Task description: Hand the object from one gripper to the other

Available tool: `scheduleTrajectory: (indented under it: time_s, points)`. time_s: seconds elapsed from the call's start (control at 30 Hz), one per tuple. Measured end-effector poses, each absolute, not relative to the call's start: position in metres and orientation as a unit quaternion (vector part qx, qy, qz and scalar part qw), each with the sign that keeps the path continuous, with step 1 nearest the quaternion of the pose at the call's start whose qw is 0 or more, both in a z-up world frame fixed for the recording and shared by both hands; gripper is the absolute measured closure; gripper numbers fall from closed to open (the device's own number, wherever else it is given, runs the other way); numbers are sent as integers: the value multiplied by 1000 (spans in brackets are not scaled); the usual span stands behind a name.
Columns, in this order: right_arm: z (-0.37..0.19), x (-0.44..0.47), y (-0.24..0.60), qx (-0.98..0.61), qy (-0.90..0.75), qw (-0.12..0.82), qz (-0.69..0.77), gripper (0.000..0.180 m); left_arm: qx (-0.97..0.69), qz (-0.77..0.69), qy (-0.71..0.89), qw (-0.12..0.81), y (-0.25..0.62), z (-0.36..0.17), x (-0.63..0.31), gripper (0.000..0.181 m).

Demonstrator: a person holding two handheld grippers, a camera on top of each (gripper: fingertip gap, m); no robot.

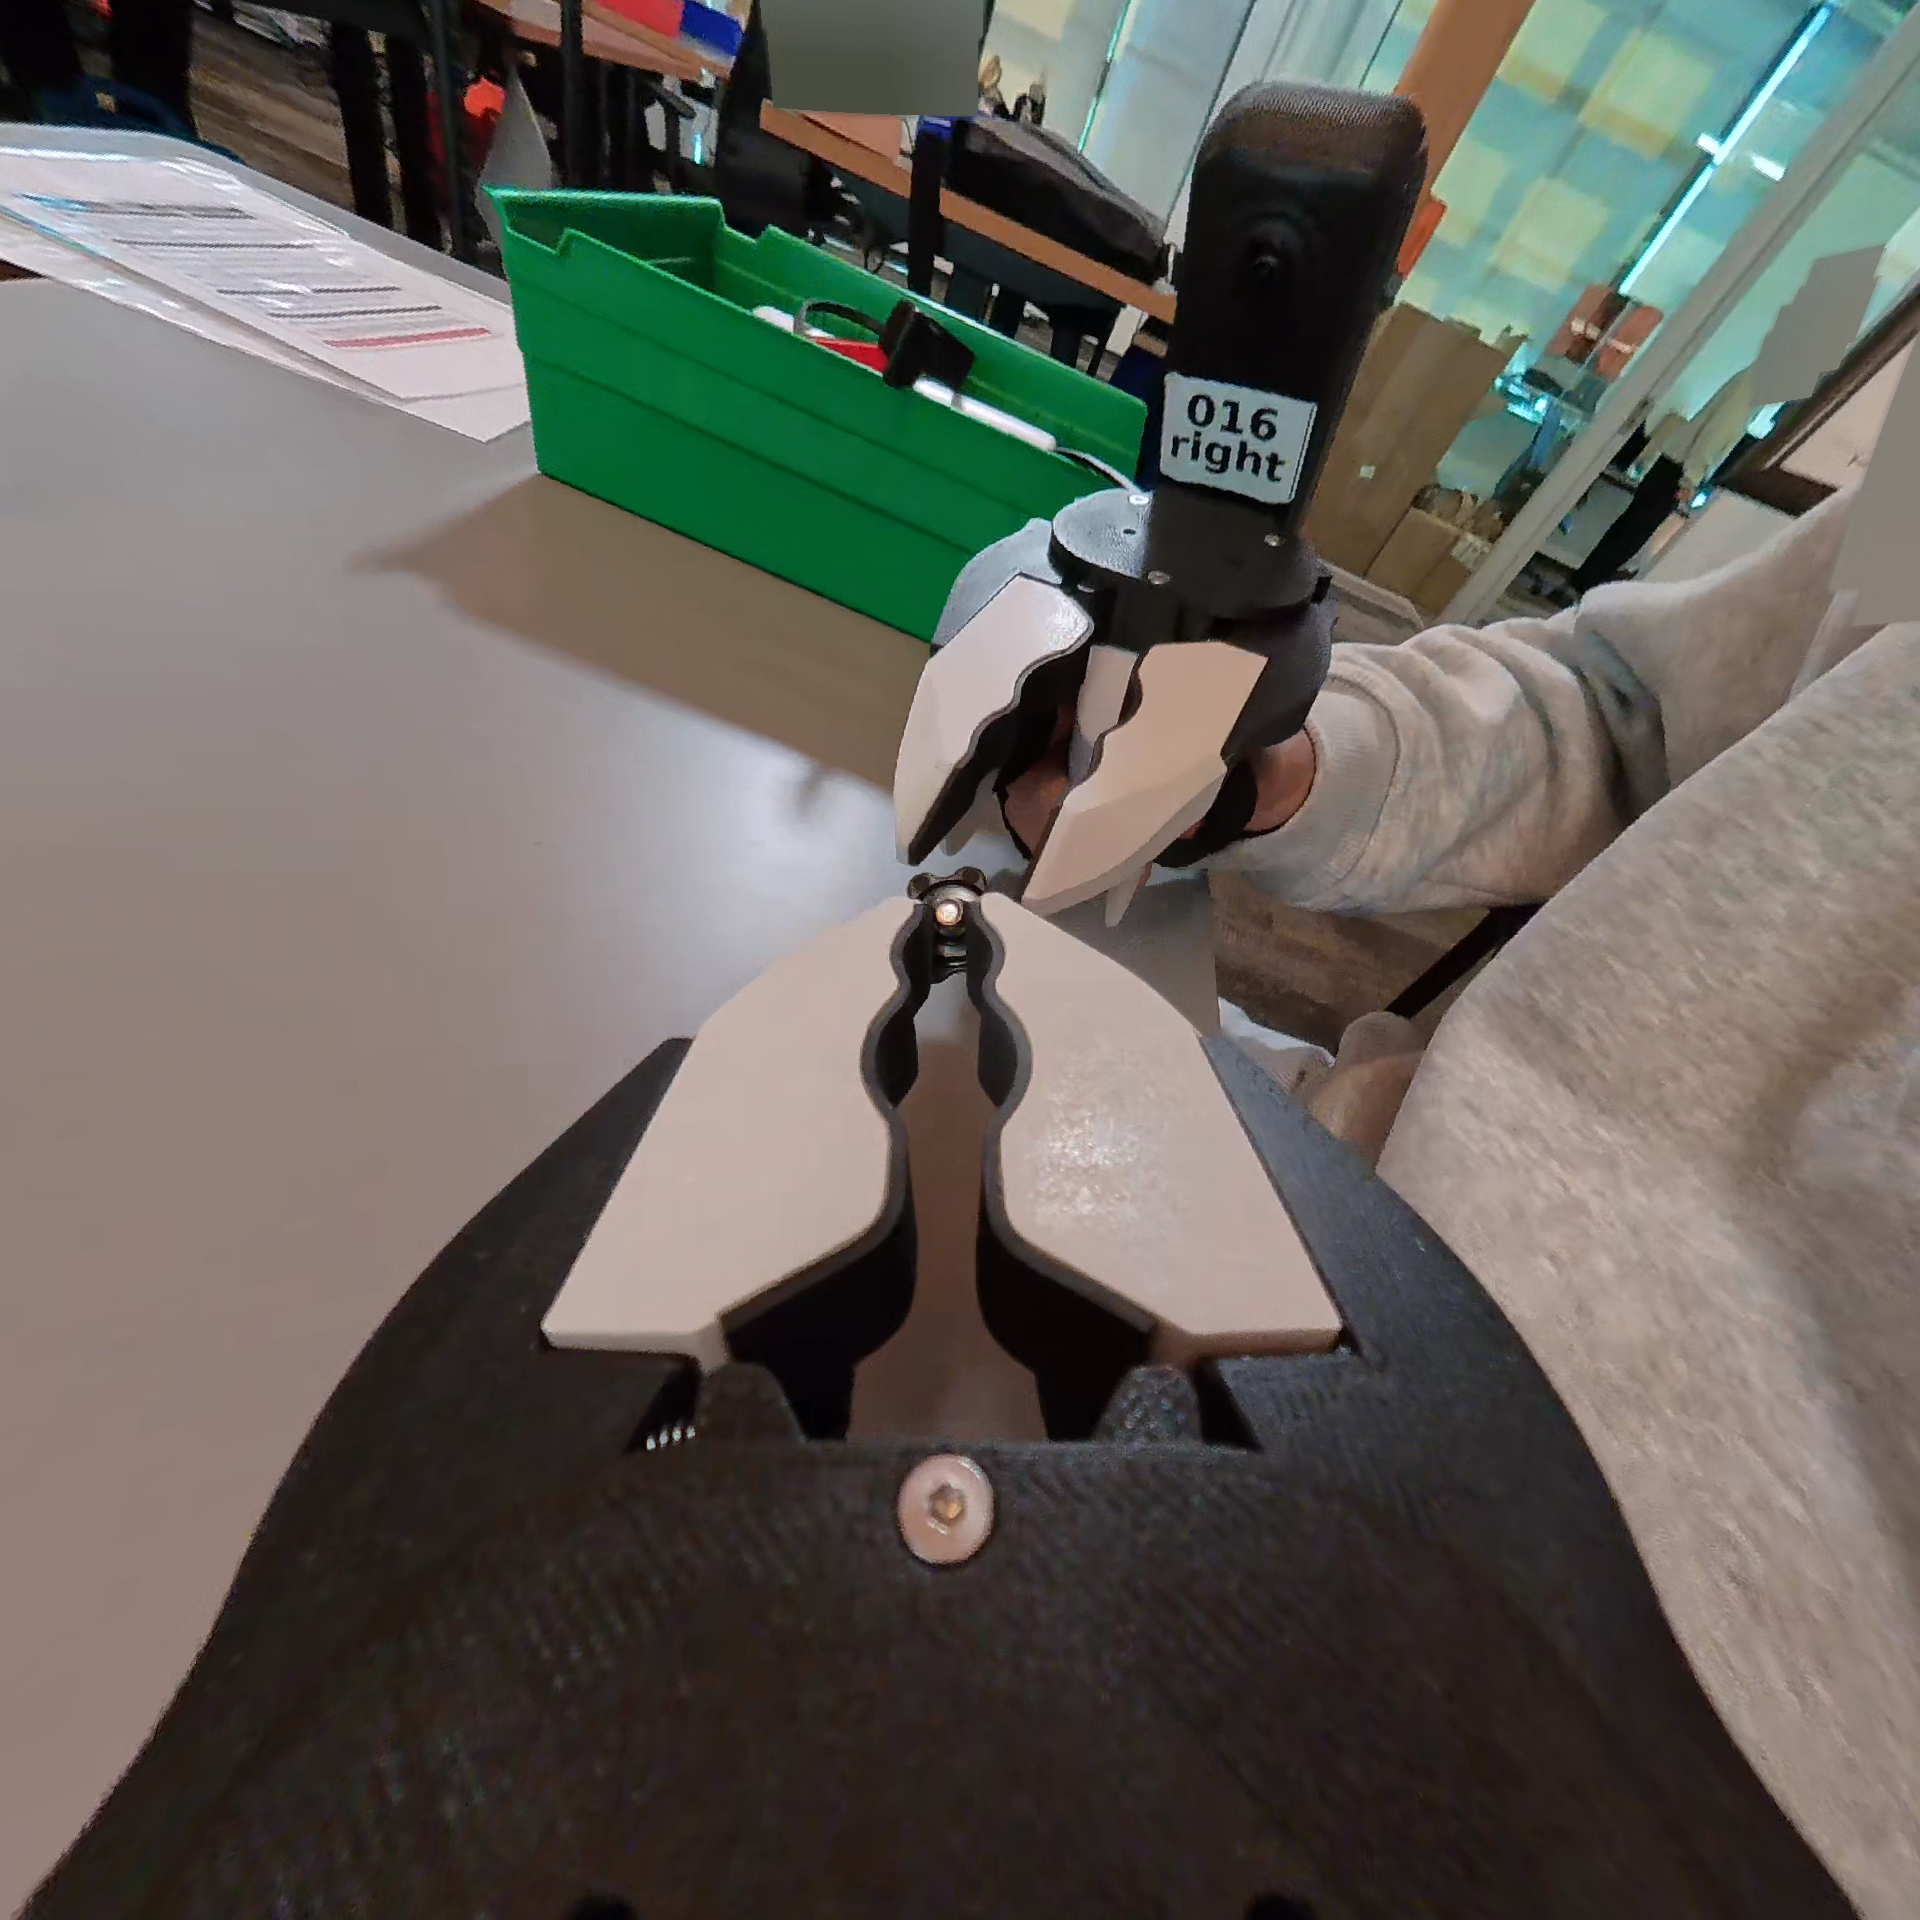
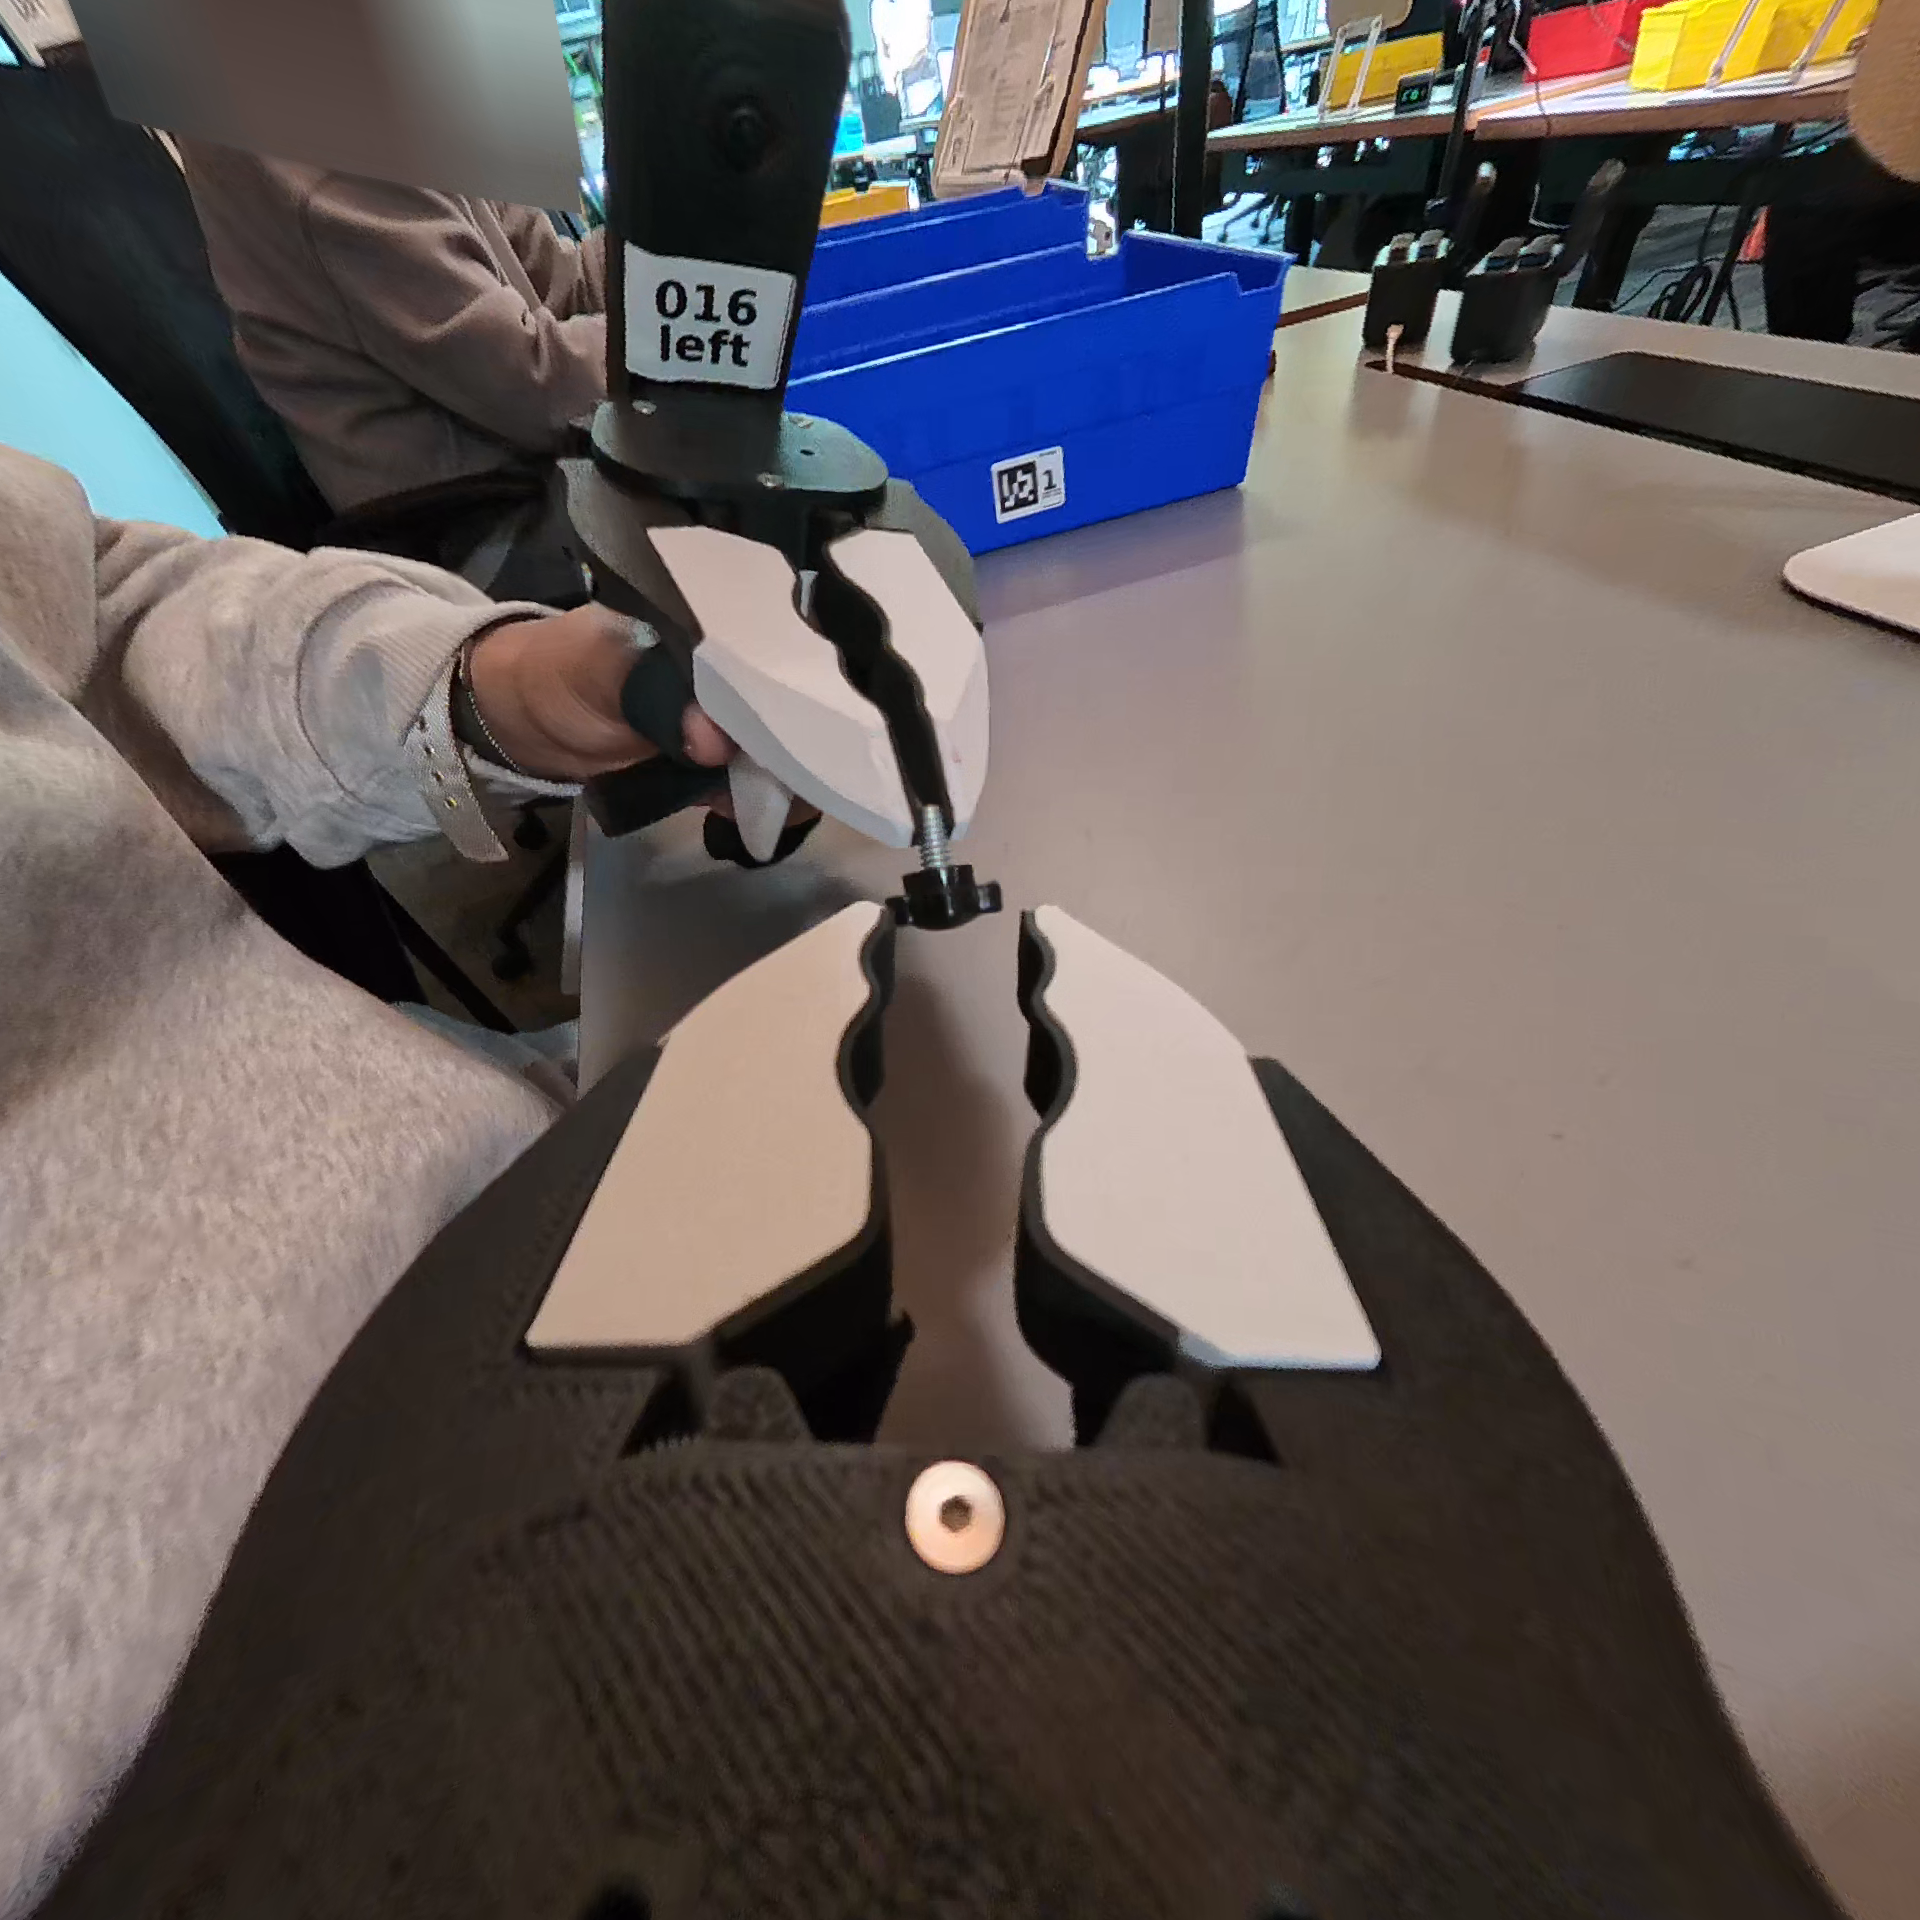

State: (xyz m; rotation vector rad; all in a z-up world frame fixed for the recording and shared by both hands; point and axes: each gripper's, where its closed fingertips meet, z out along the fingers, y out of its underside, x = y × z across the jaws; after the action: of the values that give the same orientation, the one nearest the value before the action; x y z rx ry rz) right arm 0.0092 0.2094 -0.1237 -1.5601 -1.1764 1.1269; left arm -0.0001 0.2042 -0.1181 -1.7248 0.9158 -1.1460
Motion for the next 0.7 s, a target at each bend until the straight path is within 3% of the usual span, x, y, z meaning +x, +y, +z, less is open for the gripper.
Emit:
scheduleTrajectory:
  time_s: [0.7]
  points:
    - [-139,1,196,-618,-533,416,401,156,-681,-465,381,418,195,-119,11,175]
